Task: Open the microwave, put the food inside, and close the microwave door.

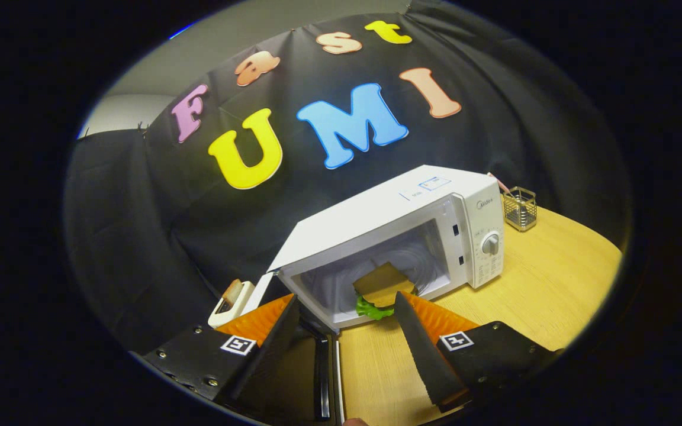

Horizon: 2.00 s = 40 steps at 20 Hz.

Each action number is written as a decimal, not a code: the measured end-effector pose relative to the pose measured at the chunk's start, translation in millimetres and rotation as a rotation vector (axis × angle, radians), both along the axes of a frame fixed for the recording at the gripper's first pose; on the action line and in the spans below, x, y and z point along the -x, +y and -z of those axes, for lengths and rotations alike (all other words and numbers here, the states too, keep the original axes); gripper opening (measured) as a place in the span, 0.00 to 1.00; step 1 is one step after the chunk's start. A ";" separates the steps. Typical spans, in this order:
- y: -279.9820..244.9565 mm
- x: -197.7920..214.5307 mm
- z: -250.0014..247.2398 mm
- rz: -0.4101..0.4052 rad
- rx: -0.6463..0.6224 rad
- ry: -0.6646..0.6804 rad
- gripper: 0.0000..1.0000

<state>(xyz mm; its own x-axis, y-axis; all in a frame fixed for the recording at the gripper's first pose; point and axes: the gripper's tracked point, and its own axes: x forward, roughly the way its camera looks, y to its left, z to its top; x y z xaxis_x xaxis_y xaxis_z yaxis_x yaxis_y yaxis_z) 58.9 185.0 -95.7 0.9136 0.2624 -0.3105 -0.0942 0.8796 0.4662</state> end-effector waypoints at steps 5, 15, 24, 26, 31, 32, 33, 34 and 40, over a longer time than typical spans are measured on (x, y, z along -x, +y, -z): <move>29.1 39.5 -44.1 -0.114 0.033 -0.097 0.97; 134.5 134.6 -82.4 -0.482 0.059 -0.244 0.97; 201.9 202.6 -39.1 -0.761 0.074 -0.169 0.97; 207.4 212.7 -22.2 -0.803 0.102 -0.148 0.97; 215.0 235.0 17.8 -0.881 0.120 -0.075 0.98; 215.9 236.6 27.7 -0.892 0.129 -0.061 0.98; 216.0 240.9 35.4 -0.905 0.138 -0.052 0.98; 217.2 240.2 45.3 -0.910 0.154 -0.042 0.96; 211.8 229.4 91.7 -0.895 0.244 -0.002 0.61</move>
